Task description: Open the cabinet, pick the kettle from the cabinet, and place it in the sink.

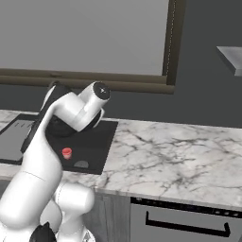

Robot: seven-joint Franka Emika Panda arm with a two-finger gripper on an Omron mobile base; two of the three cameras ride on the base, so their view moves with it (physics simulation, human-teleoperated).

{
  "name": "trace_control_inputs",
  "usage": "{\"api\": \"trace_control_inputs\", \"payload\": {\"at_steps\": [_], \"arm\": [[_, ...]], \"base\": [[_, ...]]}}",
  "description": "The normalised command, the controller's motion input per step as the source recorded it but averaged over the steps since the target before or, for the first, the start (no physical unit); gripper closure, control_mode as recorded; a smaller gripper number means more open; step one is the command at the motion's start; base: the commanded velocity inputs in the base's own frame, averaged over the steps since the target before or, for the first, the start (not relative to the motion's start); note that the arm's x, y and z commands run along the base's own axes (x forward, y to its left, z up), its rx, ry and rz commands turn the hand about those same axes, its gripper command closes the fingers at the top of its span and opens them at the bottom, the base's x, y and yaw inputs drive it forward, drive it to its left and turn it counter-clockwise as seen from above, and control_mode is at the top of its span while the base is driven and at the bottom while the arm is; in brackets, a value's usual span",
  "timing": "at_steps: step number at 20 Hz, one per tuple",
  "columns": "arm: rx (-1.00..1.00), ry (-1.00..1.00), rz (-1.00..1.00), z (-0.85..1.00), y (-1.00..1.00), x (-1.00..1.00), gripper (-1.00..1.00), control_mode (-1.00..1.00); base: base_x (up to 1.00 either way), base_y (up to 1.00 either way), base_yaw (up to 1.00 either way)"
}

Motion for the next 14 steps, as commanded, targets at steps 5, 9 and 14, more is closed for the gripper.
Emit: {"api": "trace_control_inputs", "payload": {"at_steps": [5,9,14], "arm": [[-0.04,0.00,0.14,-0.18,0.03,0.19,1.00,-1.00],[-0.07,0.00,0.07,-0.16,0.11,0.18,1.00,-1.00],[-0.06,0.00,0.00,-0.17,0.20,0.16,1.00,-1.00]], "base": [[0.00,0.00,0.00],[0.00,0.00,0.00],[0.00,0.00,0.00]]}}
